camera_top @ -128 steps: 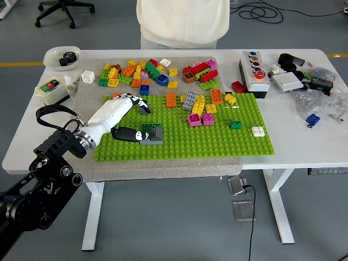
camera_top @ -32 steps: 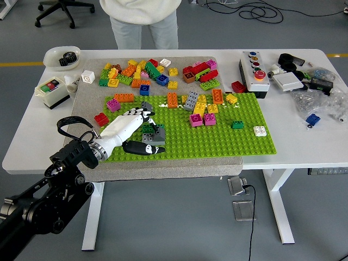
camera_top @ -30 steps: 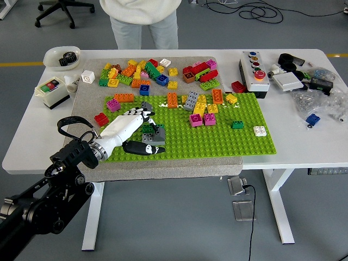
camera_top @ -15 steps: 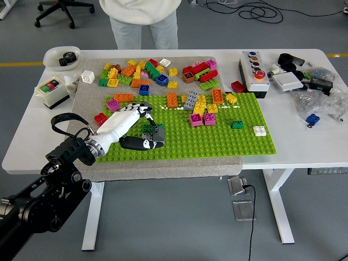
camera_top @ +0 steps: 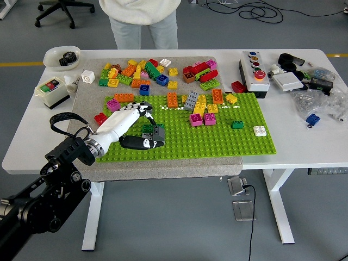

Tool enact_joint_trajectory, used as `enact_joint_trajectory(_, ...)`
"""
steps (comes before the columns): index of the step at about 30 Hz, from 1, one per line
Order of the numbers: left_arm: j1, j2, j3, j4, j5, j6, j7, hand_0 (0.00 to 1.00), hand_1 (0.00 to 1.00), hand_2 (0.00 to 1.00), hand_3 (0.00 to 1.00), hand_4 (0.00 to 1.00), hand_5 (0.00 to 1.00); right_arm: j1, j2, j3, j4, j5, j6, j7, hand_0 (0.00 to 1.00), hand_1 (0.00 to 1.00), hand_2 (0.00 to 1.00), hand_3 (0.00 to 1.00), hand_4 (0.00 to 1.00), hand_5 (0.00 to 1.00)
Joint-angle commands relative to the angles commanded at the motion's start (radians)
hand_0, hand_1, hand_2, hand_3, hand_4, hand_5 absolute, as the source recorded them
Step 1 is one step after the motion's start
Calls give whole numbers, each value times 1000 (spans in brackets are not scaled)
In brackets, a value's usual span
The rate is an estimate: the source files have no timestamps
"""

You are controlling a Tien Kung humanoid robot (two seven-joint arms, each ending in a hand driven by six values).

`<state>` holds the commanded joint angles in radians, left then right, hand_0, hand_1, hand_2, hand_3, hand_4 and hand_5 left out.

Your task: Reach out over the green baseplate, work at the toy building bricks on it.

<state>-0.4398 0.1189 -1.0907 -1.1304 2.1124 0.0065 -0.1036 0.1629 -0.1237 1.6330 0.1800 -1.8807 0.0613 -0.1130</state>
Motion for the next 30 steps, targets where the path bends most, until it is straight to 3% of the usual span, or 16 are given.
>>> enact_joint_trajectory(30, 0, -9, 45, 33, 7, 2, 5, 998, 988, 916, 596, 998, 554, -1, 0, -4, 0, -3, 0, -1, 741, 642, 679, 602, 808, 526)
